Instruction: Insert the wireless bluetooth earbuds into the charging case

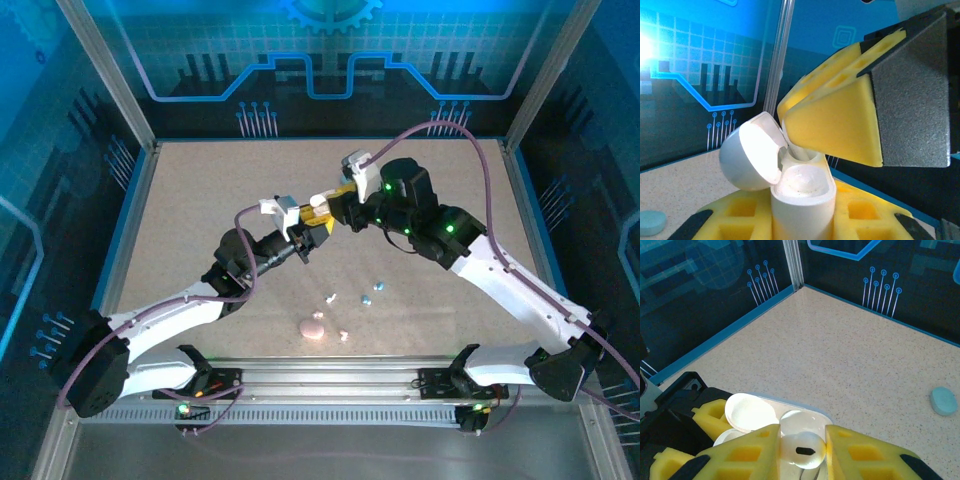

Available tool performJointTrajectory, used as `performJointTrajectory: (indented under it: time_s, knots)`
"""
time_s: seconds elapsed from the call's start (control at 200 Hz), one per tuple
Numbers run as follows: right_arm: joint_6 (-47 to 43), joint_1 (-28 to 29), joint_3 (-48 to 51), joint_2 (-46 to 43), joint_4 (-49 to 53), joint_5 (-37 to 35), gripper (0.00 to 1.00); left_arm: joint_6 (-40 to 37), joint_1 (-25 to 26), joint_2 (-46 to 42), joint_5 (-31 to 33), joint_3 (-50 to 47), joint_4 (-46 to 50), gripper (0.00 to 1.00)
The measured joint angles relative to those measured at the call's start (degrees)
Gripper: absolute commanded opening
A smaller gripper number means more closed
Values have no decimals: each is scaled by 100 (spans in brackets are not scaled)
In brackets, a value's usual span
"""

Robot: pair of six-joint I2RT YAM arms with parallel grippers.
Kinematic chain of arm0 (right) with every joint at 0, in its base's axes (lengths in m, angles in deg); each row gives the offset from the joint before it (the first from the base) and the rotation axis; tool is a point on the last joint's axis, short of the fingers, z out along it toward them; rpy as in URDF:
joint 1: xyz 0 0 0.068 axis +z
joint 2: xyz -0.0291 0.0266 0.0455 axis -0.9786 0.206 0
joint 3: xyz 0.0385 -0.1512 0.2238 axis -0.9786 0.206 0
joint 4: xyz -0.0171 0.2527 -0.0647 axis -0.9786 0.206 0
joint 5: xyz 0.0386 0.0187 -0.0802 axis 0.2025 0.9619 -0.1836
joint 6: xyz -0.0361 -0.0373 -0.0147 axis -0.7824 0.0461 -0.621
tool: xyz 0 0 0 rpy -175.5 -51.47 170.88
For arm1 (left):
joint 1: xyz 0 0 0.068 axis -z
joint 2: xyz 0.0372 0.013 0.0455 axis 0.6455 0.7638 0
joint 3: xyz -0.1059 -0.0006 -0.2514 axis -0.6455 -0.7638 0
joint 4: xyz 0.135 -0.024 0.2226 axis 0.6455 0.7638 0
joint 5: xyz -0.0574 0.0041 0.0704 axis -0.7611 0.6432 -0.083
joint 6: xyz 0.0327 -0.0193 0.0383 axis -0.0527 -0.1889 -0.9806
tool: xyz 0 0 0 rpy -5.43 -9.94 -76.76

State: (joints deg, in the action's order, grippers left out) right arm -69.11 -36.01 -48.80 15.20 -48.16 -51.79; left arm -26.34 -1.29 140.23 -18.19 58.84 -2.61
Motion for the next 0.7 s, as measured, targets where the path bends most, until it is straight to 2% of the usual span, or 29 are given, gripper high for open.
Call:
performJointTrajectory:
  time_s: [0.36,0.7]
  knots:
    - [-90,0,33,0,-28,201,38,35,4,0,66,0,-52,22]
    - [125,-94,35,-44,24,503,59,-122,4,-13,57,0,-44,22]
